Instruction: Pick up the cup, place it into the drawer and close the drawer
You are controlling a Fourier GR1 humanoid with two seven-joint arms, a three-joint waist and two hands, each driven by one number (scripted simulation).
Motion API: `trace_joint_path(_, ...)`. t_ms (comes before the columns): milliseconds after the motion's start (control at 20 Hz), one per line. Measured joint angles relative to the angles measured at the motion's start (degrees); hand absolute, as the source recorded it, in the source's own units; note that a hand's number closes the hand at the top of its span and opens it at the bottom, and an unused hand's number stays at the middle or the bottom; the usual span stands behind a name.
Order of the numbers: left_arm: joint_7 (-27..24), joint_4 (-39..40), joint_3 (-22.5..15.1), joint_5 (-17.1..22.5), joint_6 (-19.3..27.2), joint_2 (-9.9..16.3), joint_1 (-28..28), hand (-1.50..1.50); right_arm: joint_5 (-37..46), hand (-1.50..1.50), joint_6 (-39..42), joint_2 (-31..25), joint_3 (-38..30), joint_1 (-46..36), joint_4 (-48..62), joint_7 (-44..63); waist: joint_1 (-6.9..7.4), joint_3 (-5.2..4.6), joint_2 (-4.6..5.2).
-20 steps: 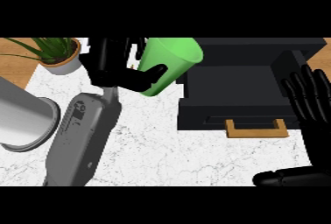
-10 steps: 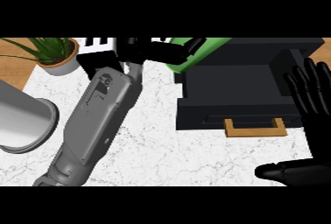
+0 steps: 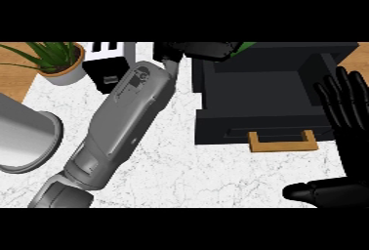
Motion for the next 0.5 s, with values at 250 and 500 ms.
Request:
trace_joint_path(250,-2.8,7.7,-3.9,4.9,1.9,0.0,-3.3,1.50,-0.4,-1.50,-0.1,-0.2,-0.1,-0.6,-0.5,0.8,-0.82,0.01,0.13)
trace_joint_path(500,-4.7,14.2,-8.3,9.0,2.7,0.0,-6.2,1.50,-1.1,-1.50,0.8,-0.7,-0.4,-1.4,0.4,0.3,-1.75,0.04,0.39)
